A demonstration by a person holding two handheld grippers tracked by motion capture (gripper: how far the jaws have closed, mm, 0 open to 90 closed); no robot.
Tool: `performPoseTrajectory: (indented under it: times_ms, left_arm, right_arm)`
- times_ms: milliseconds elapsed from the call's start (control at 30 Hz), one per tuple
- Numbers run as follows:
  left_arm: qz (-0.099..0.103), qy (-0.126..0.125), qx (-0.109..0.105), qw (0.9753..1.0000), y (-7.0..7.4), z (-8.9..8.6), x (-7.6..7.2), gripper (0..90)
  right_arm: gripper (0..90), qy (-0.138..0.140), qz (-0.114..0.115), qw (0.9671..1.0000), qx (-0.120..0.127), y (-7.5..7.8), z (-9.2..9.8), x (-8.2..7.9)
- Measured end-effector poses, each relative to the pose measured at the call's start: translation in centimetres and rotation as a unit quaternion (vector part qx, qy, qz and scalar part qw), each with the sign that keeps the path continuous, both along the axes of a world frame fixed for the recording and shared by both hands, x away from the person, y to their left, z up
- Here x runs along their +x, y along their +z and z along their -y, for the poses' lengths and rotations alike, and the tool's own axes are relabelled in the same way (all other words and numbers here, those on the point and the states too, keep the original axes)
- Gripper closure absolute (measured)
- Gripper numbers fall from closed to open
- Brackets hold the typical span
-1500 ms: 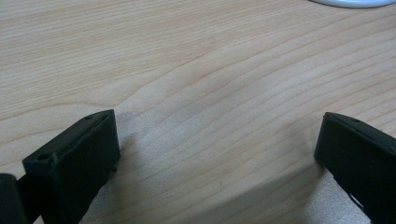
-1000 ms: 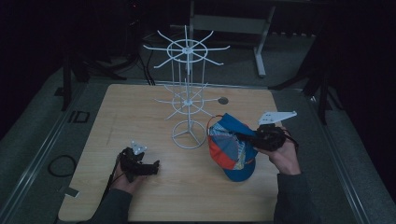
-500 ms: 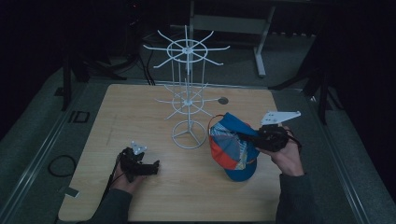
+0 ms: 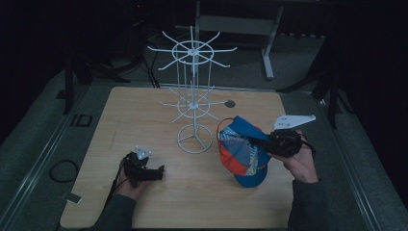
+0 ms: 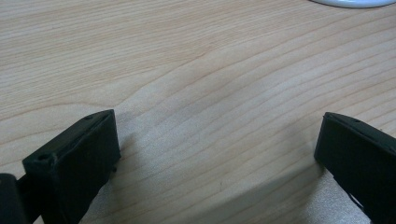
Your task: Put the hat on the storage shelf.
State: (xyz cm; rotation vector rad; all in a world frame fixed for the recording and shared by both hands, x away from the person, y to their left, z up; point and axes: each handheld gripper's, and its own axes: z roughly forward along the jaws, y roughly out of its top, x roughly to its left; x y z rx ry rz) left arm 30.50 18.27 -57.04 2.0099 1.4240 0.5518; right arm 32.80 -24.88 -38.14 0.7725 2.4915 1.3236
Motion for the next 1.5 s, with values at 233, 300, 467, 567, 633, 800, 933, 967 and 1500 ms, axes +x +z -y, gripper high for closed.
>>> performPoseTrajectory:
  times_ms: [233, 300, 467, 567, 633, 800, 933, 967, 1500]
  left_arm:
    - [0.000, 0.000, 0.000, 1.0000, 0.0, 0.0, 0.0, 0.1]
    - [0.000, 0.000, 0.000, 1.0000, 0.0, 0.0, 0.0, 0.1]
    - [0.000, 0.000, 0.000, 1.0000, 0.0, 0.0, 0.0, 0.1]
    - [0.000, 0.000, 0.000, 1.0000, 0.0, 0.0, 0.0, 0.1]
    - [0.000, 0.000, 0.000, 1.0000, 0.0, 0.0, 0.0, 0.1]
    - [0.000, 0.000, 0.000, 1.0000, 0.0, 0.0, 0.0, 0.1]
    - [0.000, 0.000, -0.001, 1.0000, 0.0, 0.0, 0.0, 0.1]
    - [0.000, 0.000, -0.001, 1.0000, 0.0, 0.0, 0.0, 0.1]
    - [0.000, 0.000, 0.000, 1.0000, 0.0, 0.0, 0.0, 0.1]
  right_arm:
    - [87.3, 0.001, 0.006, 1.0000, 0.000, 0.5, 0.0, 0.0]
    - [87.2, 0.001, 0.008, 1.0000, 0.002, 0.7, -0.1, 0.0]
    - [87.2, 0.004, 0.015, 0.9999, 0.006, 1.4, -0.2, 0.1]
    - [87.2, 0.006, 0.020, 0.9998, 0.006, 1.8, -0.3, 0.1]
    - [87.2, 0.008, 0.023, 0.9997, 0.006, 2.1, -0.4, 0.1]
    - [87.2, 0.008, 0.028, 0.9995, 0.008, 2.6, -0.5, 0.1]
    - [87.2, 0.008, 0.031, 0.9994, 0.013, 2.9, -0.5, 0.1]
    - [87.3, 0.010, 0.033, 0.9993, 0.013, 3.0, -0.5, 0.2]
    - [87.2, 0.019, 0.040, 0.9985, 0.032, 3.8, -0.7, 0.2]
